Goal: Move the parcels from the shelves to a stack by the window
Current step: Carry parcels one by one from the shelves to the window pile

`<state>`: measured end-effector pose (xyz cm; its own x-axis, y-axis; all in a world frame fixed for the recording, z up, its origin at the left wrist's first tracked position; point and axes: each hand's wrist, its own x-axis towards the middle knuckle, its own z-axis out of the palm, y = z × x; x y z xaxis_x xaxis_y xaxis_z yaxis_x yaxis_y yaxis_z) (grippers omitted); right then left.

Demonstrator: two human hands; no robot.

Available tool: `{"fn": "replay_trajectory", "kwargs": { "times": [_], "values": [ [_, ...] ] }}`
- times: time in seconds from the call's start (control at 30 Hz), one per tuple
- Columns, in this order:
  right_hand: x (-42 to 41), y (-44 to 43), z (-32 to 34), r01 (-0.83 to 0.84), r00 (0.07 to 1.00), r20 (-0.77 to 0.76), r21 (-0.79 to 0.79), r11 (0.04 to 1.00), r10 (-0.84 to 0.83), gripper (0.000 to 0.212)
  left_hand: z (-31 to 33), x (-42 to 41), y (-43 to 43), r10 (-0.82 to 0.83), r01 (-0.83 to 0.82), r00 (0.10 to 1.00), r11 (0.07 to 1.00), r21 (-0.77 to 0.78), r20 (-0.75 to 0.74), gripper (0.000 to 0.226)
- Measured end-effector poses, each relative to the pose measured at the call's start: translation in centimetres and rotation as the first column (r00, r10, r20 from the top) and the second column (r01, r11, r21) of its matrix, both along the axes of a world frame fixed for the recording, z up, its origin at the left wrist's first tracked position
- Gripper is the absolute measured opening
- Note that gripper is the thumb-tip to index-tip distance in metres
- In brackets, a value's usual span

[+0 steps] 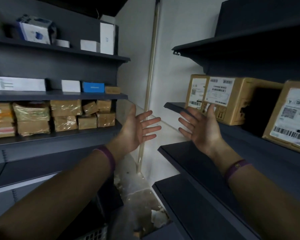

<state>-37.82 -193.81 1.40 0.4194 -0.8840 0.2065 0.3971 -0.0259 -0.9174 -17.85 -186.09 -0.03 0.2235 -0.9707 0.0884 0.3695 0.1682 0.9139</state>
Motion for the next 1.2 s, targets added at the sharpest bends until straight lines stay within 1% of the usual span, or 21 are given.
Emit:
{"fn": "replay_trajectory", "kwargs": {
  "times": [0.13, 0.2, 0.27, 0.33, 0.4, 0.43, 0.47, 0.5, 0.53, 0.57, 0.6, 0.63, 0.7, 0.73, 0.8, 0.87, 0.9, 0.97, 1.03, 1.13, 1.2],
  "values": [
    [-1.0, -4.2, 1.2, 0.116, 0.993, -0.005, -0.087, 0.989, -0.117, 0.071, 1.5, 0.2, -7.0, -0.051, 0.052, 0.999, 0.998, -0.041, 0.014, 0.076],
    [-1.6, -5.5, 1.6, 0.256, 0.966, -0.013, -0.129, 0.958, -0.26, 0.065, 2.1, -0.2, -10.3, -0.083, 0.084, 0.996, 0.995, -0.054, 0.032, 0.074],
    [-2.2, -6.6, 1.9, 0.455, 0.89, 0.054, -0.161, 0.876, -0.453, 0.058, 2.6, -0.7, -13.6, -0.117, 0.121, 0.992, 0.989, -0.08, 0.057, 0.071],
    [-2.8, -7.4, 2.4, 0.643, 0.765, 0.141, -0.192, 0.741, -0.628, 0.051, 3.1, -1.1, -17.0, -0.156, 0.17, 0.981, 0.978, -0.122, 0.117, 0.068],
    [-3.5, -8.3, 2.8, 0.787, 0.615, 0.203, -0.223, 0.575, -0.762, 0.049, 3.6, -1.5, -20.3, -0.168, 0.197, 0.969, 0.968, -0.156, 0.181, 0.066],
    [-3.8, -8.7, 2.9, 0.846, 0.525, 0.231, -0.243, 0.474, -0.819, 0.048, 3.8, -1.8, -22.0, -0.162, 0.199, 0.964, 0.965, -0.169, 0.213, 0.064],
    [-4.2, -9.0, 2.9, 0.897, 0.416, 0.248, -0.271, 0.35, -0.875, 0.046, 3.9, -2.1, -23.6, -0.148, 0.197, 0.958, 0.963, -0.187, 0.247, 0.061],
    [-4.6, -9.2, 2.8, 0.928, 0.302, 0.262, -0.301, 0.219, -0.917, 0.044, 4.0, -2.4, -25.3, -0.126, 0.189, 0.951, 0.961, -0.204, 0.284, 0.056],
    [-4.9, -9.5, 2.6, 0.941, 0.203, 0.277, -0.319, 0.11, -0.939, 0.04, 4.0, -2.7, -26.8, -0.107, 0.182, 0.943, 0.958, -0.22, 0.314, 0.05],
    [-4.9, -9.8, 2.5, 0.945, 0.134, 0.277, -0.325, 0.038, -0.952, 0.035, 4.0, -2.7, -28.2, -0.099, 0.183, 0.937, 0.956, -0.229, 0.334, 0.043],
    [-5.1, -10.3, 2.5, 0.943, 0.087, 0.247, -0.332, 0.0, -0.965, 0.03, 4.0, -2.9, -29.7, -0.118, 0.204, 0.932, 0.952, -0.228, 0.343, 0.034],
    [-5.3, -10.6, 2.7, 0.941, 0.088, 0.19, -0.337, 0.019, -0.978, 0.023, 3.9, -3.2, -31.0, -0.126, 0.213, 0.931, 0.949, -0.233, 0.342, 0.032],
    [-5.9, -11.1, 2.7, 0.937, 0.16, 0.032, -0.319, 0.141, -0.987, 0.013, 3.7, -3.6, -32.8, -0.173, 0.255, 0.927, 0.941, -0.223, 0.332, 0.04],
    [-6.1, -11.5, 2.6, 0.934, 0.178, -0.033, -0.31, 0.18, -0.983, 0.02, 3.8, -3.8, -33.6, -0.221, 0.293, 0.922, 0.935, -0.201, 0.317, 0.045],
    [-5.9, -12.0, 2.4, 0.924, 0.203, -0.104, -0.31, 0.226, -0.974, 0.047, 3.9, -4.1, -35.2, -0.324, 0.372, 0.907, 0.916, -0.151, 0.268, 0.054],
    [-5.9, -12.5, 2.4, 0.924, 0.219, -0.133, -0.29, 0.249, -0.967, 0.06, 4.0, -4.5, -36.1, -0.407, 0.443, 0.876, 0.891, -0.097, 0.259, 0.059],
    [-5.9, -12.7, 2.5, 0.924, 0.246, -0.141, -0.265, 0.276, -0.959, 0.064, 4.1, -4.6, -36.2, -0.434, 0.467, 0.862, 0.88, -0.081, 0.263, 0.061],
    [-5.6, -13.0, 2.8, 0.914, 0.339, -0.15, -0.183, 0.363, -0.929, 0.067, 4.3, -4.6, -36.4, -0.453, 0.482, 0.855, 0.874, -0.064, 0.253, 0.058],
    [-4.8, -13.0, 3.0, 0.902, 0.393, -0.146, -0.133, 0.411, -0.908, 0.063, 4.4, -4.2, -36.1, -0.473, 0.499, 0.842, 0.865, -0.043, 0.257, 0.057],
    [-3.8, -12.5, 3.1, 0.906, 0.398, -0.108, -0.107, 0.409, -0.911, 0.068, 4.4, -3.6, -35.2, -0.497, 0.525, 0.826, 0.85, -0.045, 0.265, 0.056],
    [-3.2, -11.7, 3.1, 0.913, 0.388, -0.095, -0.095, 0.396, -0.917, 0.067, 4.3, -3.0, -34.2, -0.499, 0.529, 0.825, 0.847, -0.051, 0.264, 0.055]
  ]
}}
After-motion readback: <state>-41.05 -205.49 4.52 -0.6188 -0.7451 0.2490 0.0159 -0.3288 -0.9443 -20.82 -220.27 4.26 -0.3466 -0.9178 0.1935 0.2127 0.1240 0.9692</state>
